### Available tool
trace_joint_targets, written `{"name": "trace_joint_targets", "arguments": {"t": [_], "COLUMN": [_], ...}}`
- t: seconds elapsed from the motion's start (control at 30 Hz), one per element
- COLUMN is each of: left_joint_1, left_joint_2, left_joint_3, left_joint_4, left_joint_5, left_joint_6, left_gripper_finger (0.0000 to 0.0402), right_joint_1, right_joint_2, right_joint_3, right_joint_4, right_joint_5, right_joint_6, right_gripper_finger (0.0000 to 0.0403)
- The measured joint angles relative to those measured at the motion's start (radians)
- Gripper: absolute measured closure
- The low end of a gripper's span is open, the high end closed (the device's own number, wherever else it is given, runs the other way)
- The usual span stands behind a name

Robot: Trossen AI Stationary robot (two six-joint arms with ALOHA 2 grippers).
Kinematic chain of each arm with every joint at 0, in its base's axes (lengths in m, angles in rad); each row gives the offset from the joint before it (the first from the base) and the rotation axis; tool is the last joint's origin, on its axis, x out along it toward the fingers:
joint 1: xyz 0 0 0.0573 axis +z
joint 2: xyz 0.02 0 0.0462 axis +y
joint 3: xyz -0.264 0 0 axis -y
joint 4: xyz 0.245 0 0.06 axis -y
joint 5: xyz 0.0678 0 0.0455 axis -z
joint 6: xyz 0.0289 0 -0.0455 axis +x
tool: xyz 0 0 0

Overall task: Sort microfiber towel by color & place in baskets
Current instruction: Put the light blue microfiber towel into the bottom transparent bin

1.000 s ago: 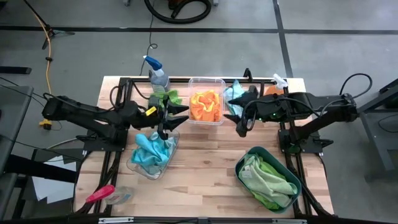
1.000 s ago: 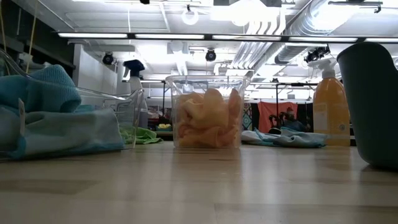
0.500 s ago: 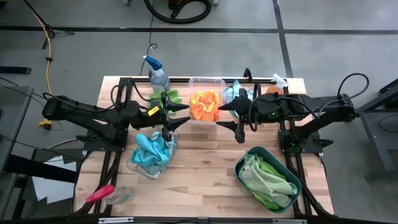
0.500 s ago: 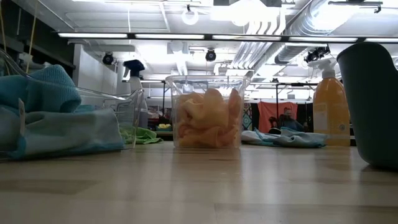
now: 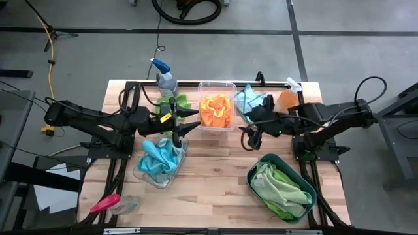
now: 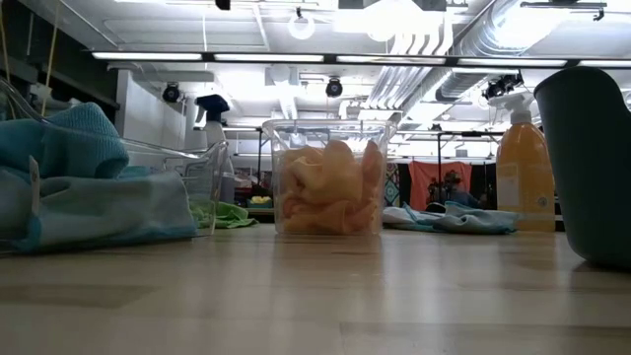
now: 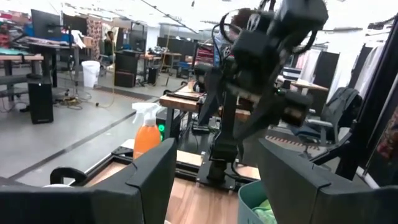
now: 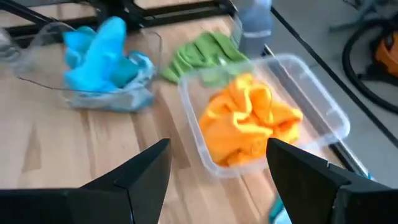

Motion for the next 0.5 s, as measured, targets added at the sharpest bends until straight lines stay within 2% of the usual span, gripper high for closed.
{"name": "trace_joint_targets", "arguments": {"t": [0.13, 0.3, 0.5], "left_joint_1": [0.0, 0.0, 0.0], "left_joint_2": [0.0, 0.0, 0.0], "left_joint_3": [0.0, 0.0, 0.0], "left_joint_4": [0.0, 0.001, -0.003], "left_joint_5": [-0.011, -0.055, -0.153], "left_joint_6": [0.0, -0.002, -0.036], "left_gripper_finger": [0.0192, 0.0192, 0.0192], "right_joint_1": [0.0, -0.003, -0.072], "right_joint_2": [-0.048, -0.159, -0.249], "right_joint_3": [-0.142, -0.346, -0.525], "right_joint_4": [0.035, 0.031, 0.028], "right_joint_5": [0.025, 0.079, 0.021], "right_joint_6": [0.102, 0.36, 0.628], "right_gripper_finger": [0.0142, 0.0142, 0.0142]}}
